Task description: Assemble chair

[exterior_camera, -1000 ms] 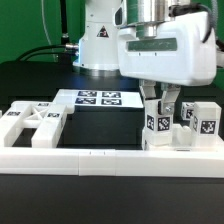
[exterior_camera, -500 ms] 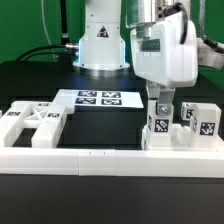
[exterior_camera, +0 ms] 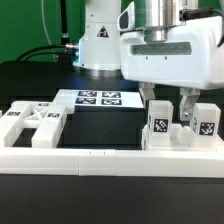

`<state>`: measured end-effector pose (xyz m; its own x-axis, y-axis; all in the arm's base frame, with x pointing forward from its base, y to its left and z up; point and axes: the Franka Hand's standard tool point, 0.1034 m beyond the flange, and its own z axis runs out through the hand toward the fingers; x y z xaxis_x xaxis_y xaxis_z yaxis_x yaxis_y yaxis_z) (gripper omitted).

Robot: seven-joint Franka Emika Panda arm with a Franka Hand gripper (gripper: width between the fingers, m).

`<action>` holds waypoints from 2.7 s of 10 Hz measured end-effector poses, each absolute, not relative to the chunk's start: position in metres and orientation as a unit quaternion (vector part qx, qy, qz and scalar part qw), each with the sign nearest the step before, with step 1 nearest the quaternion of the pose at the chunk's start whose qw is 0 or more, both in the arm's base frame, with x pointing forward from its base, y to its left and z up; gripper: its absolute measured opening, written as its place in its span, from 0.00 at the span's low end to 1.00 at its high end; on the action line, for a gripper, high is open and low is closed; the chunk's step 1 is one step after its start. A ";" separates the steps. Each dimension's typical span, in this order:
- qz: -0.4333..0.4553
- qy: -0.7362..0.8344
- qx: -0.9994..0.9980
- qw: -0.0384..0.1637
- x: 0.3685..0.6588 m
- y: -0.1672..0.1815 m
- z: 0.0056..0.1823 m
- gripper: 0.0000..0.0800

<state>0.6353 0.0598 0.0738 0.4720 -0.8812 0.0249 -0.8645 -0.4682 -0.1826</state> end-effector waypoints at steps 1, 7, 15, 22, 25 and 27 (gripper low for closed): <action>-0.060 0.470 -0.878 0.069 0.635 0.060 0.074 0.81; -0.074 0.194 -0.977 0.045 0.637 0.048 0.075 0.81; -0.076 -0.012 -0.997 -0.005 0.637 0.049 0.074 0.45; -0.074 0.197 -0.978 0.014 0.635 0.054 0.073 0.36; -0.071 0.376 -0.923 0.027 0.633 0.053 0.072 0.36; -0.062 0.500 -0.863 0.037 0.632 0.052 0.072 0.36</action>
Offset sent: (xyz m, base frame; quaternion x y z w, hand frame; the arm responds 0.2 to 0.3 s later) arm 0.0038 0.0027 0.0052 -0.0038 -0.0209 -0.2803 0.9597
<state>0.6324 0.0521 0.0724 0.4912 -0.8682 0.0703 -0.8589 -0.4962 -0.1270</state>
